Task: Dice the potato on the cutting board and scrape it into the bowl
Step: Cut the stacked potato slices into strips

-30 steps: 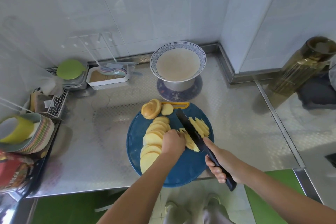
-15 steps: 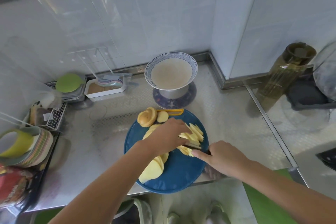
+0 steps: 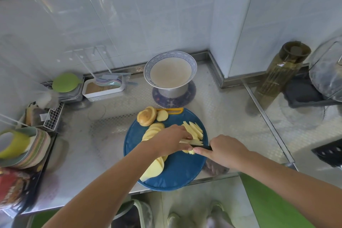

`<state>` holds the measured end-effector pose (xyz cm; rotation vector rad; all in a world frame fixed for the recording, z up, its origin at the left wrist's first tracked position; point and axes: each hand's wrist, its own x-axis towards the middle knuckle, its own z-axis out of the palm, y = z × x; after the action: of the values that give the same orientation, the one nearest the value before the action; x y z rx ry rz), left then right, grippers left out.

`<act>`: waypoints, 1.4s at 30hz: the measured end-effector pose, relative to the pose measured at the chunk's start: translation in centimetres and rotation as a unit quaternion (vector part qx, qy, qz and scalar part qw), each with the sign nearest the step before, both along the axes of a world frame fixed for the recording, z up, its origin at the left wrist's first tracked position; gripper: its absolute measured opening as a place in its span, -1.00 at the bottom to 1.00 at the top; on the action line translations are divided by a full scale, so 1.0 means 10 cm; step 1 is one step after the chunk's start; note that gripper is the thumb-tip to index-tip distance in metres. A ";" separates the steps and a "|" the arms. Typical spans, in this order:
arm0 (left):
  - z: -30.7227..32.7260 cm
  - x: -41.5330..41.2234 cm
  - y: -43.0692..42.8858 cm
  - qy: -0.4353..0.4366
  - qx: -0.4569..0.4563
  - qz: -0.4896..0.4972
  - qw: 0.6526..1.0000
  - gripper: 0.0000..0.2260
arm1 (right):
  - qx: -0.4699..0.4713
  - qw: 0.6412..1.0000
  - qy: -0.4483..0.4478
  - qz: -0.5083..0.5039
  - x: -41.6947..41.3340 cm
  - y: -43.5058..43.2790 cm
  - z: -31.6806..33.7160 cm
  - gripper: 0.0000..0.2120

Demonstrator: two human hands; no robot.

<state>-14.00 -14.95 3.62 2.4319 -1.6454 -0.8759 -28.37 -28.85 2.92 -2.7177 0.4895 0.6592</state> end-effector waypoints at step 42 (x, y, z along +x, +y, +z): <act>-0.58 0.24 0.09 -0.105 -0.114 0.028 0.987 -0.70 | -0.004 0.992 -0.035 -0.125 0.04 -0.33 -0.13 -0.36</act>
<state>-11.60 -14.06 -2.21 2.4636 -1.6277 -0.4071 -27.92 -32.20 1.67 -2.6141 0.8002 0.4954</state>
